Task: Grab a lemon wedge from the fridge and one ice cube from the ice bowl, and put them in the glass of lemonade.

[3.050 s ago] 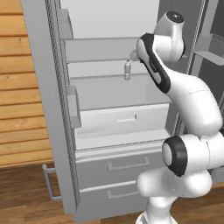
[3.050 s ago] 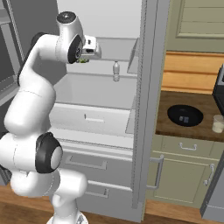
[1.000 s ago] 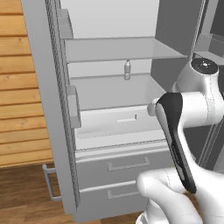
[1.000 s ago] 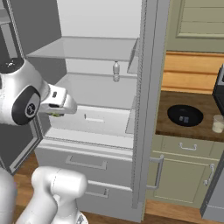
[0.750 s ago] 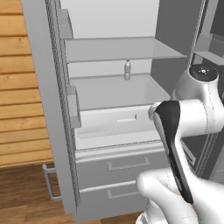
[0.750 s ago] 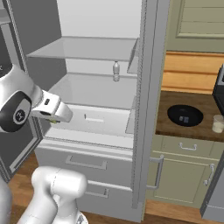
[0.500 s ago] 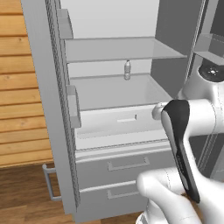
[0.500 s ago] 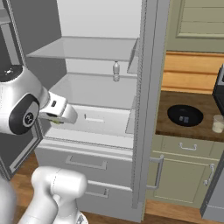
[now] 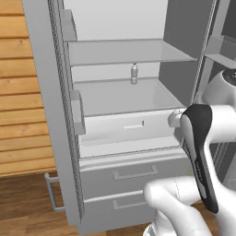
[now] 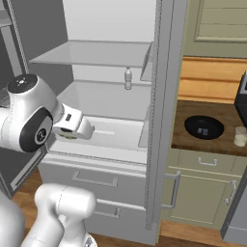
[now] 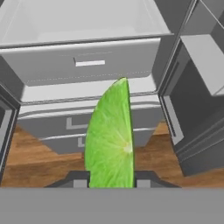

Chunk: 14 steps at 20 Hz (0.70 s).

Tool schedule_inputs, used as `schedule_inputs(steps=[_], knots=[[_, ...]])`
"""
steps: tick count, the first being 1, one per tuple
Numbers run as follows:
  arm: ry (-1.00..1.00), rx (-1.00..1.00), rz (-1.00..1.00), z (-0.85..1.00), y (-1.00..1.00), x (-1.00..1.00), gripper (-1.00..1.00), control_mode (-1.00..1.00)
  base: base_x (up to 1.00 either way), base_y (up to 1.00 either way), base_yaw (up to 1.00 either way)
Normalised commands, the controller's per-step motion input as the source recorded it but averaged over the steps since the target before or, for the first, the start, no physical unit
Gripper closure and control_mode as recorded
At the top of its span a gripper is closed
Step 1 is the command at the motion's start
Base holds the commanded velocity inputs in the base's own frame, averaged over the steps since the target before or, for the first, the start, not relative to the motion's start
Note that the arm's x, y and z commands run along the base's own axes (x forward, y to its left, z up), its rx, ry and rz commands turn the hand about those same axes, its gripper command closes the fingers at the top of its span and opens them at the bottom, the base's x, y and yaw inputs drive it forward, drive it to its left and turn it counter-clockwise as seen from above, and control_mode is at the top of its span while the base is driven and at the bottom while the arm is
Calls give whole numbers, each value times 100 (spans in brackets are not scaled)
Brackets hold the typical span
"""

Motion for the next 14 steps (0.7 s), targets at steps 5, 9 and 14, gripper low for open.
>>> schedule_inputs(steps=[5,9,14], knots=[[0,0,-3,-3,0,-4,100,100,-10,0,-5],[0,0,0,0,0,0,100,100,-76,11,-47],[0,0,0,0,0,0,100,100,-88,53,-65]])
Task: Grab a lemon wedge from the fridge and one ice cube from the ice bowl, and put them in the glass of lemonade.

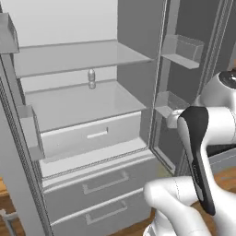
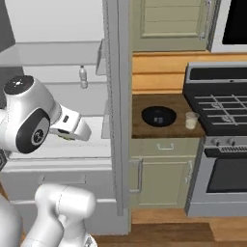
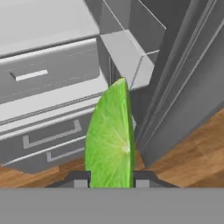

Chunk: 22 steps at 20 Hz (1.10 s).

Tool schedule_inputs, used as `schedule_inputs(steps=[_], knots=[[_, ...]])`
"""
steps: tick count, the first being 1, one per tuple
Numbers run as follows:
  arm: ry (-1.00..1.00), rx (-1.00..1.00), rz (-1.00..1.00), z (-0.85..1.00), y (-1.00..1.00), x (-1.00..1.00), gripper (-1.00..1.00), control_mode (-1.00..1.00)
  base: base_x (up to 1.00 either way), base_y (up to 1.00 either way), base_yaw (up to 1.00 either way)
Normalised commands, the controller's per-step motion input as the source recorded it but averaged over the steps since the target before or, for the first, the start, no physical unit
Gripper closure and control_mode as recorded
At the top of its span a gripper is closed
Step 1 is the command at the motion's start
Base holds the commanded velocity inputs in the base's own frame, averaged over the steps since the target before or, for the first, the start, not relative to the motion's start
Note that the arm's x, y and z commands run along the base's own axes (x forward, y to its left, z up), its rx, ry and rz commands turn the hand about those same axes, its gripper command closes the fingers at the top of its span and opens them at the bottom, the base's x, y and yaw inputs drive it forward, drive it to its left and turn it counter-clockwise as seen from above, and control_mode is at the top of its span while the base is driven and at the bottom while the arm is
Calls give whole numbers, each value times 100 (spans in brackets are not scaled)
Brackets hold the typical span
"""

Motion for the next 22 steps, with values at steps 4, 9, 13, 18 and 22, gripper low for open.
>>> schedule_inputs(steps=[4,9,13,18,22], knots=[[0,0,0,0,0,0,100,100,-85,33,-66],[0,0,0,0,0,0,100,100,-67,13,-61],[0,0,0,0,0,0,100,100,-43,-4,-64],[0,0,0,0,0,0,100,100,39,-52,-34],[0,0,0,0,0,0,100,100,100,-80,24]])
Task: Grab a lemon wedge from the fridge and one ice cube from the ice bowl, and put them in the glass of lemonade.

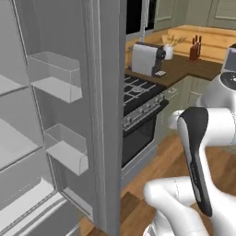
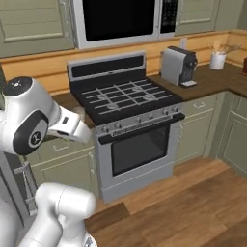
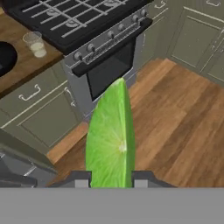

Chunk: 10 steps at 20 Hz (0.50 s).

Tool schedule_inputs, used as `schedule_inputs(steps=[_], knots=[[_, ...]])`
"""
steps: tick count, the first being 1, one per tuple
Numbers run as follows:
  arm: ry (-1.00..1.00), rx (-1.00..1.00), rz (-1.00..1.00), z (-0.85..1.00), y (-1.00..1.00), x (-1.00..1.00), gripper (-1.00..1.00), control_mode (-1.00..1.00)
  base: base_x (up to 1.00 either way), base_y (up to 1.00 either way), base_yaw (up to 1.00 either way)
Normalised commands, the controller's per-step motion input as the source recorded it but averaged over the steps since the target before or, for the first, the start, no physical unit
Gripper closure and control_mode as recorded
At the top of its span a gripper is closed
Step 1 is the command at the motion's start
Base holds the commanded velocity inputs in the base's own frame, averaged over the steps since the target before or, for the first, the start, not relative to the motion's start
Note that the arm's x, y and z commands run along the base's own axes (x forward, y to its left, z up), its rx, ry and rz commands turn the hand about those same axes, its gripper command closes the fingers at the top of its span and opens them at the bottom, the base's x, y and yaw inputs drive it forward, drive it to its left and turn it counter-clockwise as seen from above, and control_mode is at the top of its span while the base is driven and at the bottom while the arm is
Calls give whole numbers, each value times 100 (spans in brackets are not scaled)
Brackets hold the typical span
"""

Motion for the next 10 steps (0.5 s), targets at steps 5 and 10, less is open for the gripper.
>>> schedule_inputs(steps=[5,10], knots=[[0,0,0,0,0,0,100,100,100,-68,49],[0,0,0,0,0,0,100,100,100,-38,80]])
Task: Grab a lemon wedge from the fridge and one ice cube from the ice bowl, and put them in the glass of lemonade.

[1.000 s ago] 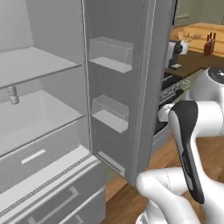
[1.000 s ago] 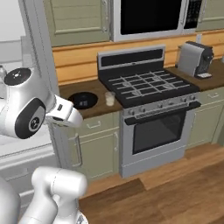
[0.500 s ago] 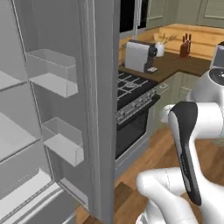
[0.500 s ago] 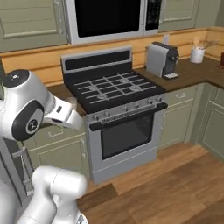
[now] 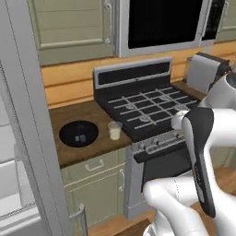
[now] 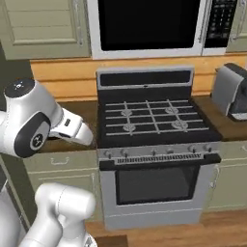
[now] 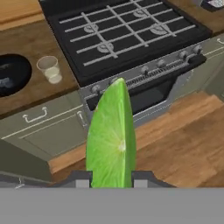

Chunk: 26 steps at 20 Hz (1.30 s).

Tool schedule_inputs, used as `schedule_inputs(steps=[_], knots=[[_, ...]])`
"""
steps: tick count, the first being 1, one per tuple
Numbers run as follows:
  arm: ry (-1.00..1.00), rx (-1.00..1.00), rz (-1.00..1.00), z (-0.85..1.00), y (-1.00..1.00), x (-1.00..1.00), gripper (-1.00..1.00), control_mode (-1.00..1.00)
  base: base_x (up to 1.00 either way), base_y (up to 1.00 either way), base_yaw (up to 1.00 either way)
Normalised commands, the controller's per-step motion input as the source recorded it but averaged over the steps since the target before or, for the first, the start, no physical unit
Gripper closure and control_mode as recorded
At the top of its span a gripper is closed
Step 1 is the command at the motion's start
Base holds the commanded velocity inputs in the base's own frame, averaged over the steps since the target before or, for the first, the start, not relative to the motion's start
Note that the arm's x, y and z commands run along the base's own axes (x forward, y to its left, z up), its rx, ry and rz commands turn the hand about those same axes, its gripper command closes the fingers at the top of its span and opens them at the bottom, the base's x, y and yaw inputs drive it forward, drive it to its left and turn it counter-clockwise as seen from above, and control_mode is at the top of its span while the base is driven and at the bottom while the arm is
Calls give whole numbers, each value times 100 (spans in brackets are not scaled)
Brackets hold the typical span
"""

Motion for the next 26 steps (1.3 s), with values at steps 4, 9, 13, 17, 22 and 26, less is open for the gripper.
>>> schedule_inputs(steps=[4,9,13,17,22,26], knots=[[0,0,0,0,0,0,100,100,100,-27,78],[0,0,0,0,0,0,100,100,81,-45,56],[0,0,0,0,0,0,100,100,1,-9,10],[0,0,0,0,0,0,100,100,0,0,0],[0,0,0,0,0,0,100,100,0,0,0],[8,0,2,0,7,44,100,-100,2,0,0]])
